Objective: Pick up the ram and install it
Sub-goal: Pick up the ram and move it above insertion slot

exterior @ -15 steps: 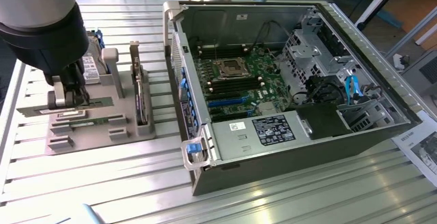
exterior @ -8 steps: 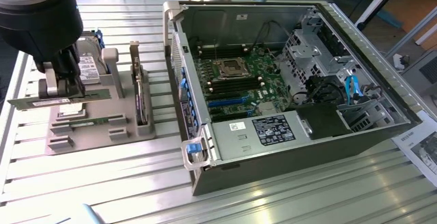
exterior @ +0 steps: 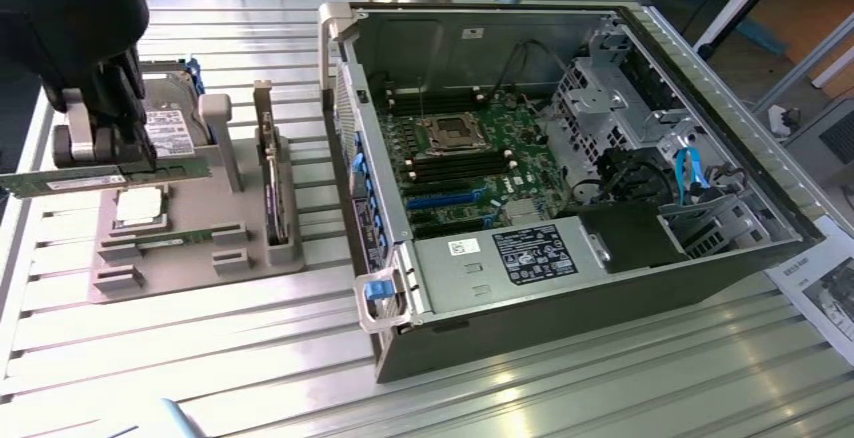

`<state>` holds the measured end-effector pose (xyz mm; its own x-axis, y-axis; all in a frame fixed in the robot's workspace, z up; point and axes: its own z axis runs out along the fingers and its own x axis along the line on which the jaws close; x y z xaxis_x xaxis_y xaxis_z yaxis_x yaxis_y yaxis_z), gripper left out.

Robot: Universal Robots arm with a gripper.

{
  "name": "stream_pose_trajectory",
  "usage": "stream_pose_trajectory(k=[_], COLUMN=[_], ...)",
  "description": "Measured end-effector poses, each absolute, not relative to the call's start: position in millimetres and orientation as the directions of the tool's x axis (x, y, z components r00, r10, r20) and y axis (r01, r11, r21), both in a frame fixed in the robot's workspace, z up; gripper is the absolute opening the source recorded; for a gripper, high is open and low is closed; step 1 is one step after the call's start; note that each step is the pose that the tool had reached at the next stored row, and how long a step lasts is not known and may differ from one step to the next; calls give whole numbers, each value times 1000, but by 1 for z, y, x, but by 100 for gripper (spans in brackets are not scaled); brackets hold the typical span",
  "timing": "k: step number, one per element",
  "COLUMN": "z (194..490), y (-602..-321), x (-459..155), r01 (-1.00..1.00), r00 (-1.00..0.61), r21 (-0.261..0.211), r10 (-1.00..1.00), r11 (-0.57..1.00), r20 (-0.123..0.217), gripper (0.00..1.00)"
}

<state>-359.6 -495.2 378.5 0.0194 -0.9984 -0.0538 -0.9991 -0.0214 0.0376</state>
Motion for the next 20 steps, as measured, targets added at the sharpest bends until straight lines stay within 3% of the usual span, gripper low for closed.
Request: stream_pose_trajectory(k=[7,20], z=[403,404], y=[-495,-495], x=[-360,-357], r01=[-999,-999], r00=[19,19], r21=[38,38], r10=[-998,-998], r11=[-21,-21], r20=[-53,-53], gripper=[13,13])
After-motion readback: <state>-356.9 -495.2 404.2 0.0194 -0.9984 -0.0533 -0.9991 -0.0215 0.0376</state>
